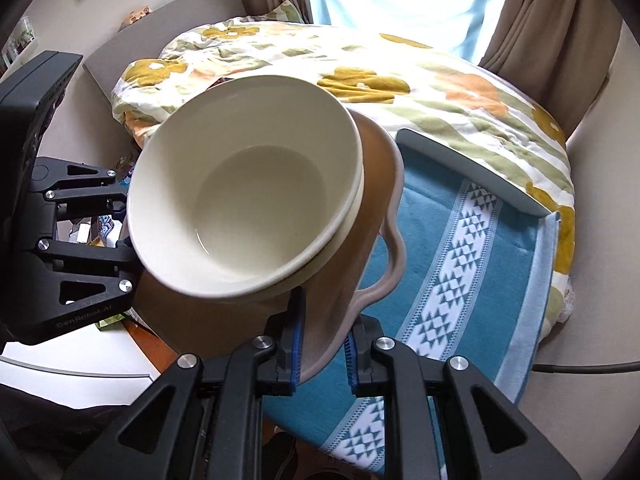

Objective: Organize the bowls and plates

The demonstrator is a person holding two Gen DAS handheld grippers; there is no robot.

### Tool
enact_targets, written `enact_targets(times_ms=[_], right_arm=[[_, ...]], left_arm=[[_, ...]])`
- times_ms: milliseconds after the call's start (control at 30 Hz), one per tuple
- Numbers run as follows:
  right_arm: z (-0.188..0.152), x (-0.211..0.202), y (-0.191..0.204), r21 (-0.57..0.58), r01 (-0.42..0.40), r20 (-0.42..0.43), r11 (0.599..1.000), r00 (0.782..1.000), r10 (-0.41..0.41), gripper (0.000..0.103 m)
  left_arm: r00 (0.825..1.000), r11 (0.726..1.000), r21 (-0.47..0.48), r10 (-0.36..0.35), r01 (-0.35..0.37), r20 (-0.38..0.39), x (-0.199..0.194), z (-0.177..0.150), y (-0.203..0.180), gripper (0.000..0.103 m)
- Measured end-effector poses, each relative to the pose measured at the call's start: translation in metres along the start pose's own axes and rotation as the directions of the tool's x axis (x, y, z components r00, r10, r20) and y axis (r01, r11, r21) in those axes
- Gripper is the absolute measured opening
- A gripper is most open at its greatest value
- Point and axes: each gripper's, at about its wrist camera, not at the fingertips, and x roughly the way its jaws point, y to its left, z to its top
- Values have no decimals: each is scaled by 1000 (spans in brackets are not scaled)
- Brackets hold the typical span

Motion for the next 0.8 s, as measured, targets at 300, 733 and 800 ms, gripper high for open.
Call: enact_targets(times_ms=[300, 733, 800], right_arm=[[16, 55, 66, 67, -35, -57, 997, 998, 39, 16], [16, 82, 95, 102, 1, -93, 995, 996, 9, 16], [17, 85, 92, 103, -2, -93, 995, 996, 11, 16]], left_arm=[[997, 1000, 16, -13, 15, -73, 22, -46, 67, 18], [992, 997, -11, -79, 79, -99, 50, -74, 93, 18], [991, 996, -28, -83, 81, -102, 53, -75, 96, 18]])
